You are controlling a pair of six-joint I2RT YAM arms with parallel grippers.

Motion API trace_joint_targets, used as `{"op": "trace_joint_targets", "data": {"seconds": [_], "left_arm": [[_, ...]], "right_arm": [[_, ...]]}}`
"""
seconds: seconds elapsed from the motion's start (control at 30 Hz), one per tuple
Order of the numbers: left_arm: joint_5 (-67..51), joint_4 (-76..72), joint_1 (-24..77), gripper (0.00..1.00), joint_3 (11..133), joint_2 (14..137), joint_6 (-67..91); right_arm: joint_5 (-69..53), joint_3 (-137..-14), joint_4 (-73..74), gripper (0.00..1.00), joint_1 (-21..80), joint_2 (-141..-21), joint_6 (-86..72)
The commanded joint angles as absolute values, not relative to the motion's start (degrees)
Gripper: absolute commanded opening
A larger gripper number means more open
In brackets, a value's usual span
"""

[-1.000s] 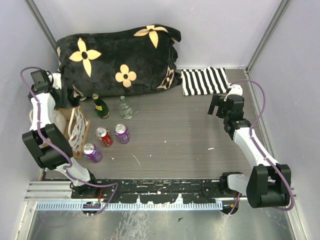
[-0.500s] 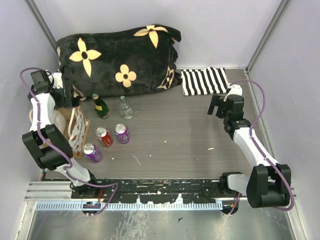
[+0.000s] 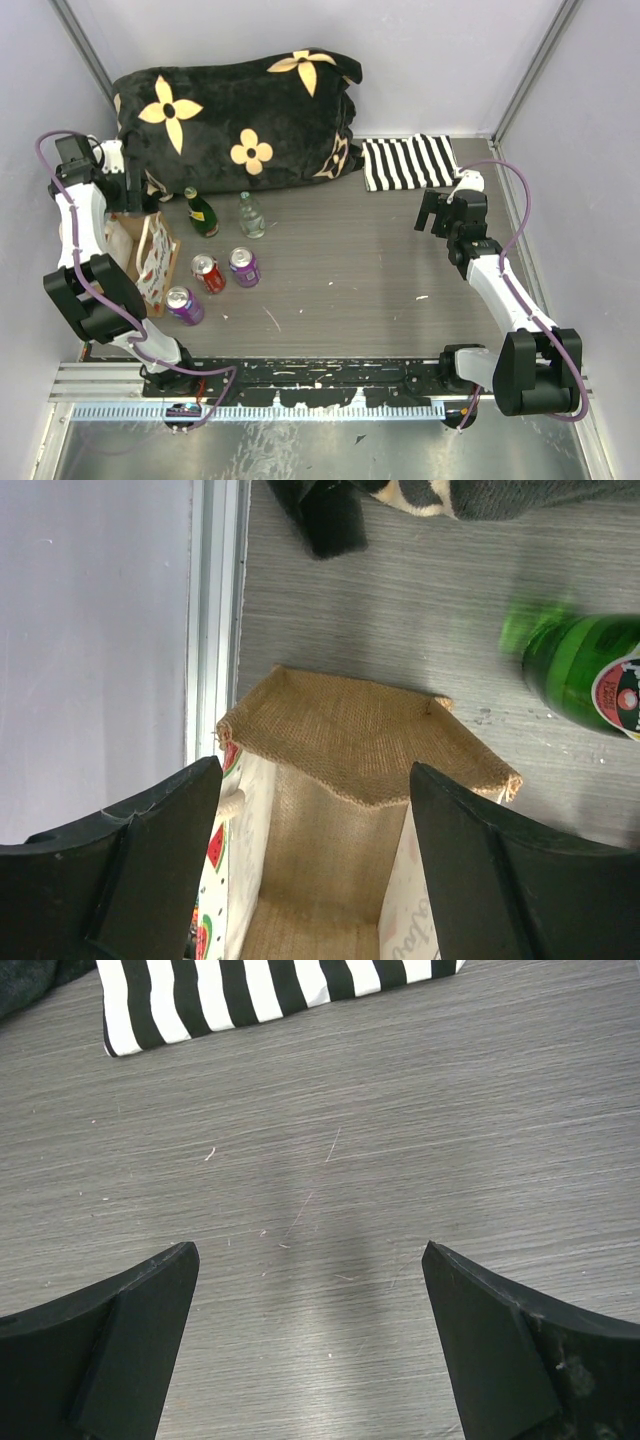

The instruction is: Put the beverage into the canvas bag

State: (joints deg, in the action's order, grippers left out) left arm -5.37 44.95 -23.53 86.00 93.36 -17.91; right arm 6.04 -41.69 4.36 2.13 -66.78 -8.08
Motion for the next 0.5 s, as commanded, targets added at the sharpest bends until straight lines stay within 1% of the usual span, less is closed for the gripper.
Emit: {"op": "trace_joint_targets", "data": {"seconds": [0.0, 0.17, 0.47], "left_arm": [[-5.2, 48.8, -23.7, 0.83, 89.3, 92.4, -19.2], [-2.1, 48.2, -23.8, 0.83, 90.2, 91.8, -20.2], [-0.3, 50.2, -24.4, 0.81, 90.7, 92.6, -22.7]], "right_arm": [[5.5, -43.5, 3.0, 1.0, 2.0, -65.8, -8.9], [5.4, -43.6, 3.3, 1.0, 2.0, -65.7, -8.9], [5.3, -43.7, 3.5, 1.0, 2.0, -65.9, -9.0]]}}
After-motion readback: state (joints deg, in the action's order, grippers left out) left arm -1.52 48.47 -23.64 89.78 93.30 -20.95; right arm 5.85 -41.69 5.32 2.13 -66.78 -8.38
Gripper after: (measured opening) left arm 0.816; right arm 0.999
